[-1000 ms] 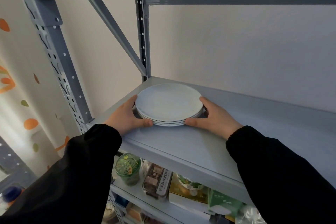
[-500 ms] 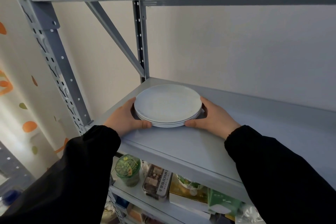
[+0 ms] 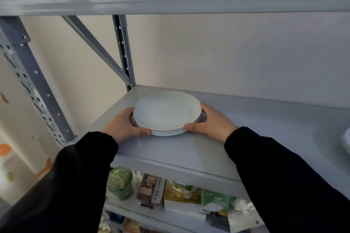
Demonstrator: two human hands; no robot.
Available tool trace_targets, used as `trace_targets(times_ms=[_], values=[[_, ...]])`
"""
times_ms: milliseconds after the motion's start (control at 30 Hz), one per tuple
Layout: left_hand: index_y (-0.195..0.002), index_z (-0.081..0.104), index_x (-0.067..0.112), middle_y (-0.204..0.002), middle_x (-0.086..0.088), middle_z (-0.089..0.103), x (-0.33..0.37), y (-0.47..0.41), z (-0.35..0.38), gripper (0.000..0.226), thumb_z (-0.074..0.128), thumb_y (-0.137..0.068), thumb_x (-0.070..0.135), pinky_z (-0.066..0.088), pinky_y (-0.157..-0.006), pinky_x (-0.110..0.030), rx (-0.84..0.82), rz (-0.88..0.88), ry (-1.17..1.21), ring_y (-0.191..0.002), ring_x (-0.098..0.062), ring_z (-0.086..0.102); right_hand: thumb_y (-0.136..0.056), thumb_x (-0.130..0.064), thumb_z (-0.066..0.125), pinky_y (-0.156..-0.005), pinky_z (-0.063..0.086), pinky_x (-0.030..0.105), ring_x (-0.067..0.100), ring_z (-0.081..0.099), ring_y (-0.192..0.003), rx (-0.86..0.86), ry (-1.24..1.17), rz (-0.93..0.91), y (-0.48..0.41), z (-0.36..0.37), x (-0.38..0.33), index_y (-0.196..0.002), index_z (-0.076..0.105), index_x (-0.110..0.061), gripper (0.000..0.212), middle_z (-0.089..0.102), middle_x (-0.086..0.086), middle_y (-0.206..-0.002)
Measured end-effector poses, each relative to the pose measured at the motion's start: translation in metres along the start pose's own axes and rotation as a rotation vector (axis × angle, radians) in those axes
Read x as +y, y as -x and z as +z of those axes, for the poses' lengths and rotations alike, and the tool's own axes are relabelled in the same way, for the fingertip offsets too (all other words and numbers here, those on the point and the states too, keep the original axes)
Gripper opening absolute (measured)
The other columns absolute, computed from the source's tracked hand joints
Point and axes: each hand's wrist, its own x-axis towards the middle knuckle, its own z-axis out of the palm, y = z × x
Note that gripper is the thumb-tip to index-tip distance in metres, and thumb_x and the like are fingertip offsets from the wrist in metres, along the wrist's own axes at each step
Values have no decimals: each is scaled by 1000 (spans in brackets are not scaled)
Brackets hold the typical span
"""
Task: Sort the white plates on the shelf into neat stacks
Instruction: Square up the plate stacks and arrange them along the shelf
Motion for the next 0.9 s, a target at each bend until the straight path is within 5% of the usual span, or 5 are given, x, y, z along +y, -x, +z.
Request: trace_targets(times_ms=[100, 300, 467, 633, 900], values=[[-141, 45, 28, -135, 10, 57, 23, -2, 18, 128, 81, -30, 82, 42, -106, -42, -29, 9, -36, -125, -13, 51, -76, -38, 84, -69, 30, -9, -40, 39, -82, 35, 10, 35, 19, -18, 8, -139, 45, -39, 74, 46, -42, -106], [-147, 39, 25, -142, 4, 52, 74, 5, 63, 137, 78, -27, 78, 39, -101, -33, -81, 51, -70, -130, -20, 48, -71, -49, 84, -83, 36, 11, -2, 47, -117, 109, 0, 125, 68, -53, 30, -141, 46, -38, 80, 53, -25, -126], [-146, 40, 27, -140, 5, 53, 113, 25, 98, 146, 72, -18, 89, 40, -99, -33, -120, 72, -43, -128, -18, 49, -71, -49, 84, -77, 33, 3, -5, 46, -113, 153, 4, 152, 114, -84, 45, -142, 45, -38, 81, 52, -26, -125], [-144, 42, 29, -135, 10, 54, 145, 39, 130, 142, 74, -19, 87, 38, -101, -30, -157, 108, -31, -126, -14, 48, -75, -35, 85, -70, 33, -7, -32, 44, -86, 161, 21, 157, 158, -114, 55, -132, 46, -41, 69, 48, -41, -105], [-146, 40, 29, -131, 14, 53, 180, 58, 165, 140, 79, -21, 81, 36, -97, -27, -172, 152, -27, -120, -7, 48, -67, -46, 86, -99, 44, 28, 1, 52, -119, 207, 50, 173, 204, -135, 72, -137, 46, -38, 81, 57, -21, -131]])
